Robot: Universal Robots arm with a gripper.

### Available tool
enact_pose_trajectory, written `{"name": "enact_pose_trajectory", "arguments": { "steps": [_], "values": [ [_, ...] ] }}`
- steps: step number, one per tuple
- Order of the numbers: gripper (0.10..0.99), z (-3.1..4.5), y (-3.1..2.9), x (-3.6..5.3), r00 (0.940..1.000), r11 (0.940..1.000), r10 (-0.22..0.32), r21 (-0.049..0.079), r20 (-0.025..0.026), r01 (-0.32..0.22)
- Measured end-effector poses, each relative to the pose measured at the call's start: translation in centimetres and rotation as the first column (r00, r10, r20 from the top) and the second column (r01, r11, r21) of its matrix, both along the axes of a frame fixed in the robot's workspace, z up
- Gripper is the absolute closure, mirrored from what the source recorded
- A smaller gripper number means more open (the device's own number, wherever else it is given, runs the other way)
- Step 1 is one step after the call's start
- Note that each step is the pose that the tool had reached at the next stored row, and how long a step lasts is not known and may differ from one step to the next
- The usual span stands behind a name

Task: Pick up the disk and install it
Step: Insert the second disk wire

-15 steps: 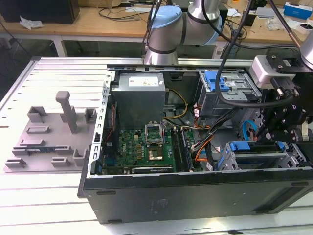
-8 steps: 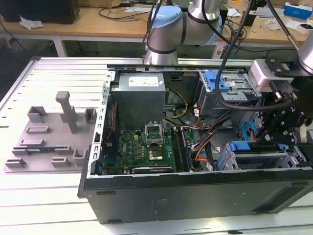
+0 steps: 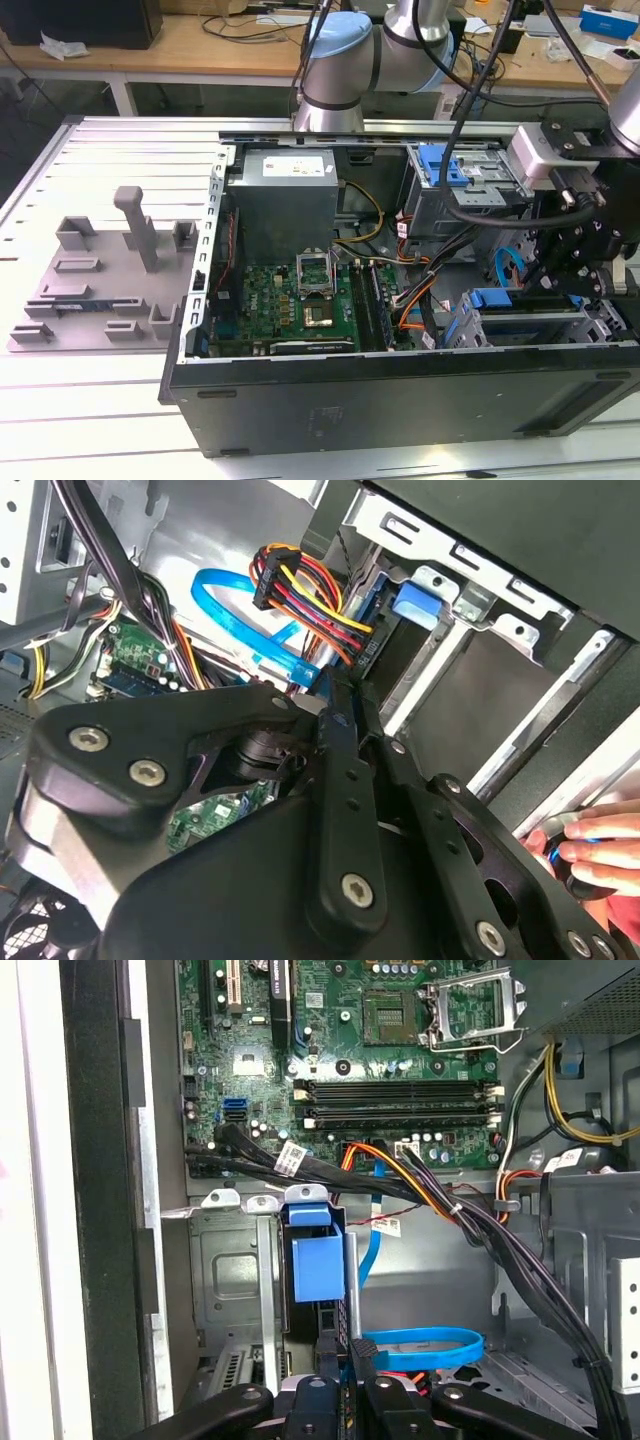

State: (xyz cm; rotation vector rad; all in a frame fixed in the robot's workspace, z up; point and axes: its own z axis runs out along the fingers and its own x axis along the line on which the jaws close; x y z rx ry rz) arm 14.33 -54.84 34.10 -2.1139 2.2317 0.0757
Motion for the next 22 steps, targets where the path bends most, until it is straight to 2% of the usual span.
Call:
{"name": "enact_pose_trajectory", "arguments": {
  "steps": [4, 5, 6, 7, 9, 10, 12, 13, 14, 15, 17, 18, 22],
  "values": [
    [0.914, -0.18, 0.01, 0.00, 1.0000, 1.0000, 0.000, 0.000, 0.0001, 0.000],
    [0.855, -0.01, 0.00, -0.01, 1.0000, 1.0000, 0.000, 0.001, 0.0000, 0.000],
    [0.855, 0.43, 0.01, -0.01, 1.0000, 1.0000, 0.000, 0.000, 0.0000, 0.000],
    [0.788, 0.91, 0.04, -0.01, 1.0000, 1.0000, 0.000, 0.000, 0.0000, 0.000],
    [0.788, 1.74, 0.17, -0.01, 1.0000, 1.0000, 0.000, 0.000, 0.0001, 0.000],
    [0.788, 2.40, 0.32, -0.01, 1.0000, 1.0000, 0.000, 0.000, 0.0003, 0.000],
    [0.788, 3.07, 0.68, -0.01, 1.0000, 1.0000, 0.000, 0.000, 0.0017, 0.000],
    [0.788, 3.17, 0.80, -0.01, 1.0000, 1.0000, 0.001, 0.000, 0.0022, -0.001],
    [0.800, 3.21, 0.93, -0.01, 1.0000, 1.0000, 0.001, 0.000, 0.0028, -0.001],
    [0.937, 3.21, 1.07, -0.01, 1.0000, 1.0000, 0.001, -0.001, 0.0029, -0.001],
    [0.937, 3.21, 1.16, -0.02, 1.0000, 1.0000, 0.000, -0.001, 0.0029, 0.000],
    [0.980, 3.21, 1.19, -0.02, 1.0000, 1.0000, 0.000, -0.001, 0.0029, 0.000],
    [0.980, 3.22, 1.34, -0.02, 1.0000, 1.0000, 0.000, -0.001, 0.0029, 0.000]
  ]
}}
